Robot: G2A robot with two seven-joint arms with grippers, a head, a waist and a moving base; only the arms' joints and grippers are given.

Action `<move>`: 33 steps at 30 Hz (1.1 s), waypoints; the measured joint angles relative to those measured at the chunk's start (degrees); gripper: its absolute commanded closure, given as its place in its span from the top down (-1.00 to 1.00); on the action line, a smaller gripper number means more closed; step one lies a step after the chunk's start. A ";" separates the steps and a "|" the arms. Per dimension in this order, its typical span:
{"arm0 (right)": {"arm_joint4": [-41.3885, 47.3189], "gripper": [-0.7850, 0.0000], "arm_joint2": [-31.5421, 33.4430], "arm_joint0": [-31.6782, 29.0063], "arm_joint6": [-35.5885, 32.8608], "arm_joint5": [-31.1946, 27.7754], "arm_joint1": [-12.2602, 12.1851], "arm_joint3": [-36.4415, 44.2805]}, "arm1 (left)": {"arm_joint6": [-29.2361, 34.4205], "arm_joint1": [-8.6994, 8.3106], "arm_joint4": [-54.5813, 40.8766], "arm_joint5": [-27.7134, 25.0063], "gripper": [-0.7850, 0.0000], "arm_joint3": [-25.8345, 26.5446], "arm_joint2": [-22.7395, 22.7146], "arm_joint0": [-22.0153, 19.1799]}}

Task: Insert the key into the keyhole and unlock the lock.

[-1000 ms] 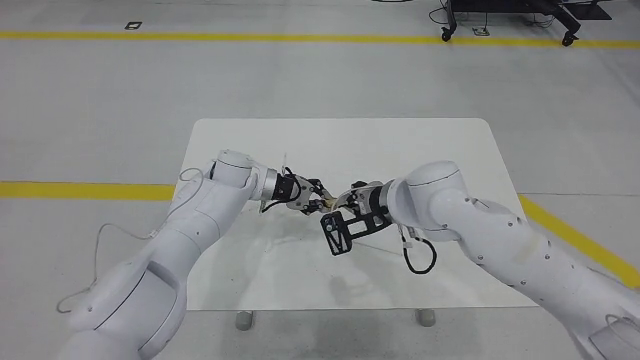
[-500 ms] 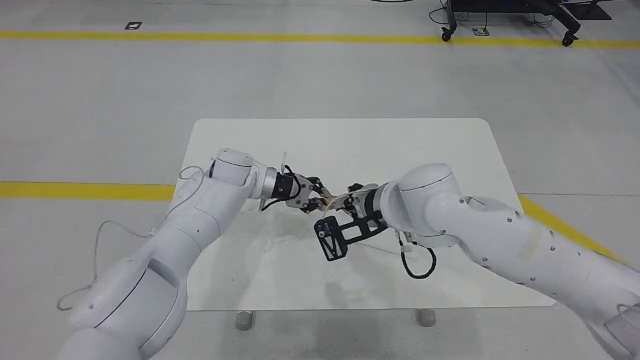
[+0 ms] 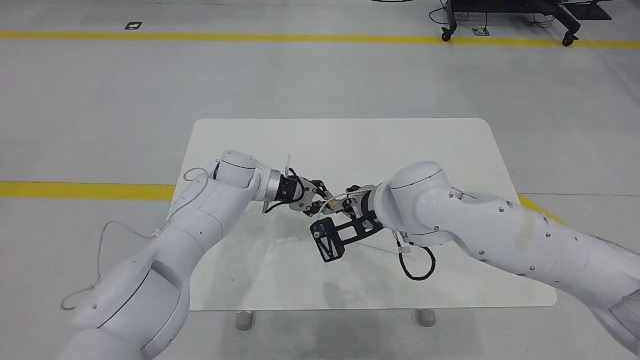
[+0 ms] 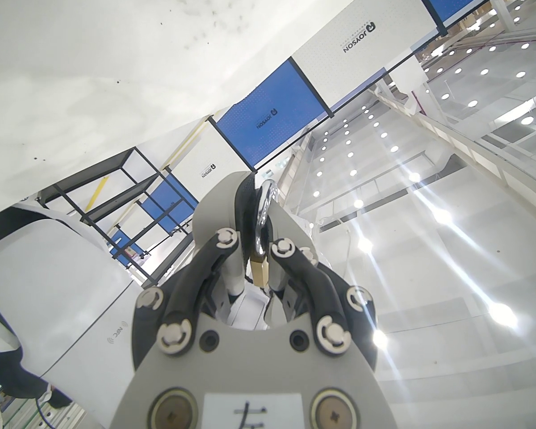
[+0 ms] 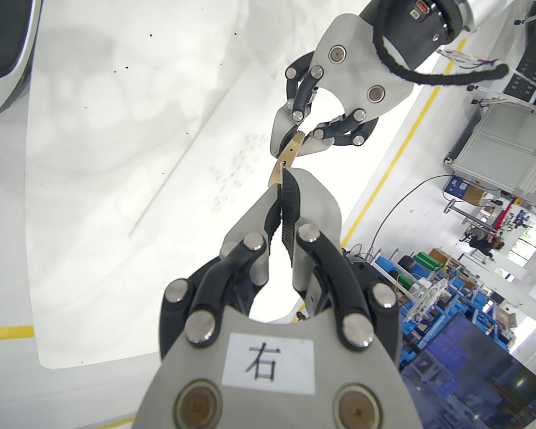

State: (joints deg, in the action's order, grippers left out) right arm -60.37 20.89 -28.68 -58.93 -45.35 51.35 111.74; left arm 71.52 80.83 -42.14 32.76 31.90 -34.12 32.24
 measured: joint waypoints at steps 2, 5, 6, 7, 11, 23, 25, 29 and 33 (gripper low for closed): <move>0.26 -1.00 -0.88 0.62 -0.29 0.28 0.13 -0.14 | -0.02 0.04 -0.19 0.02 -1.00 -0.06 0.10 -0.01; 0.48 -1.00 -2.42 1.74 -0.96 0.96 0.50 -0.73 | -0.03 0.07 -0.52 0.02 -1.00 -0.21 0.30 -0.08; 0.61 -1.00 -2.73 2.03 -1.24 1.24 0.62 -0.94 | -0.03 0.08 -0.56 0.03 -1.00 -0.24 0.38 -0.10; 0.78 -1.00 -3.01 2.30 -1.54 1.55 0.75 -1.11 | -0.02 0.08 -0.57 0.02 -1.00 -0.25 0.46 -0.14; 1.74 -1.00 -3.96 3.31 -2.49 2.48 1.27 -1.45 | 0.11 0.08 -0.63 -0.12 -1.00 -0.29 0.85 -0.22; 2.94 -1.00 -6.67 5.53 -3.95 3.95 2.53 -2.03 | 0.08 0.03 -3.06 -0.08 -1.00 -0.18 2.33 -0.26; 2.91 -1.00 -7.00 5.79 -4.19 4.19 2.70 -2.13 | 0.05 -0.02 -3.52 -0.05 -1.00 -0.15 2.67 -0.32; 2.62 -1.00 -7.92 6.35 -4.84 4.84 3.04 -2.32 | -0.06 -0.12 -4.52 0.07 -1.00 -0.13 3.43 -0.46; 2.55 -1.00 -8.74 7.07 -5.69 5.69 3.30 -2.34 | -0.27 -0.25 -5.46 0.27 -1.00 -0.19 4.18 -0.70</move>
State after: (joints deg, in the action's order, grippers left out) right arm -57.82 12.15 -21.61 -64.62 -39.66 54.65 109.40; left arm 71.25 80.58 -47.60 33.03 31.71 -29.94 31.54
